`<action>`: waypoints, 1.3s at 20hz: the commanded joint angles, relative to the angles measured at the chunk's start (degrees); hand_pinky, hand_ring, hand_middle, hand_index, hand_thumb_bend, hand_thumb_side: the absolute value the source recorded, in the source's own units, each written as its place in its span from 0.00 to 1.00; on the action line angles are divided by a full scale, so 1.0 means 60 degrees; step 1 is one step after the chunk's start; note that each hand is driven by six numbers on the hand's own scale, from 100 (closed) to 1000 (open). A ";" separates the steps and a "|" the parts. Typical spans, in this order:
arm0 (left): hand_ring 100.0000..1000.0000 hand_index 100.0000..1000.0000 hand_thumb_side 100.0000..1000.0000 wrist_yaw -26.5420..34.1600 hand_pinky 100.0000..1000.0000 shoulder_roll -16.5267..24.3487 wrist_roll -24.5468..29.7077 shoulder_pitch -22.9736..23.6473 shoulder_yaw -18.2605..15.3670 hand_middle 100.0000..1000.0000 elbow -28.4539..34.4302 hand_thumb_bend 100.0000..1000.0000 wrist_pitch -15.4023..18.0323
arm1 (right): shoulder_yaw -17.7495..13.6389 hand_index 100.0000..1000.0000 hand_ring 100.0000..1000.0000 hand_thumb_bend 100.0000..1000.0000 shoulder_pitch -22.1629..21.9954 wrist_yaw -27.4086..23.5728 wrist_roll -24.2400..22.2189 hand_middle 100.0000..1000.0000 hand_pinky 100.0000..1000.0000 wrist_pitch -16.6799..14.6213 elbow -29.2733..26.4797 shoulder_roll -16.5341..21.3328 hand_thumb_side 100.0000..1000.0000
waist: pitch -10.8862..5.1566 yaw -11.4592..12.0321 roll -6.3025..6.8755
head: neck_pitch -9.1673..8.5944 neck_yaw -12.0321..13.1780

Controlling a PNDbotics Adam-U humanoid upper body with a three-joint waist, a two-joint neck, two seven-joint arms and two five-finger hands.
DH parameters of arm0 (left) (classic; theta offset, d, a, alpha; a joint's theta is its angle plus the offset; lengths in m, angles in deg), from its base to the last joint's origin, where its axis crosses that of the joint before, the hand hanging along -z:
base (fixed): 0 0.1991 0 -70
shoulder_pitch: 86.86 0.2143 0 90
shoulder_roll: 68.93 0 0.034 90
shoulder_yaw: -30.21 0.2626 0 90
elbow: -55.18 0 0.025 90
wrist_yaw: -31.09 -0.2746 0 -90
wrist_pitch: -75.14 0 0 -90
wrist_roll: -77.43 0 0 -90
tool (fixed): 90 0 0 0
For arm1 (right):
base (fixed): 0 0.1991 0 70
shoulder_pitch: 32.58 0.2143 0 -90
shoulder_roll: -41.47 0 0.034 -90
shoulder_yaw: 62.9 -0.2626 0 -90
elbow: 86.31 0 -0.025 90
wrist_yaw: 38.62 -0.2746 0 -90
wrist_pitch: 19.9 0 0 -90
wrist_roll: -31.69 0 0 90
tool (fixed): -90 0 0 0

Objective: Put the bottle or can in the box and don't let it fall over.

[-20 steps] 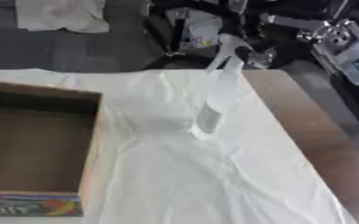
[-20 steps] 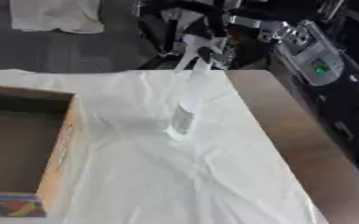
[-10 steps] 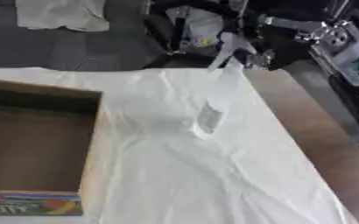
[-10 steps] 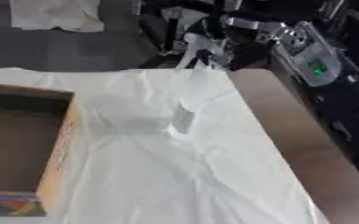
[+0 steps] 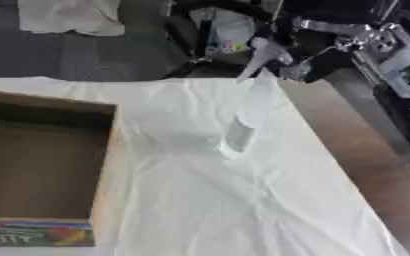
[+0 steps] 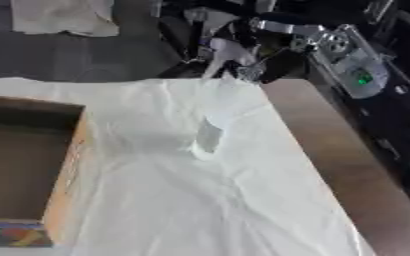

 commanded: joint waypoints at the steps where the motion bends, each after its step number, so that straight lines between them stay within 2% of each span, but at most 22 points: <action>1: 0.80 0.78 0.84 -0.0016 0.85 0.0010 0.0061 -0.0053 0.0040 0.74 0.0107 0.08 0.0011 | -0.0141 0.81 0.60 0.00 0.0178 -0.0119 -0.0005 0.68 0.71 0.0076 -0.0053 0.0281 0.14 | -0.0172 -0.0026 0.0027 | -0.0015 0.0010; 10: 0.80 0.78 0.84 -0.0029 0.85 0.0008 0.0150 -0.0065 0.0064 0.74 0.0109 0.08 0.0012 | -0.0237 0.80 0.61 0.00 0.0166 -0.0154 -0.0048 0.67 0.71 0.0172 -0.0058 0.0317 0.16 | -0.0154 -0.0056 0.0049 | -0.0020 0.0031; 13: 0.80 0.78 0.84 -0.0031 0.85 0.0011 0.0171 -0.0076 0.0070 0.74 0.0110 0.08 0.0007 | -0.0249 0.82 0.69 0.00 0.0159 -0.0183 -0.0068 0.71 0.73 0.0187 -0.0057 0.0316 0.17 | -0.0146 -0.0057 0.0055 | -0.0014 0.0031; 23: 0.80 0.78 0.84 -0.0043 0.85 0.0004 0.0270 -0.0090 0.0102 0.74 0.0109 0.08 -0.0011 | -0.0317 0.81 0.69 0.00 0.0102 -0.0041 -0.0015 0.69 0.74 0.0133 0.0083 0.0349 0.20 | -0.0118 -0.0063 0.0054 | -0.0042 0.0030; 26: 0.80 0.78 0.84 -0.0050 0.85 0.0005 0.0298 -0.0090 0.0110 0.74 0.0108 0.08 -0.0014 | -0.0312 0.80 0.67 0.00 0.0108 -0.0049 -0.0036 0.68 0.73 0.0128 0.0120 0.0325 0.17 | -0.0113 -0.0054 0.0061 | -0.0043 0.0030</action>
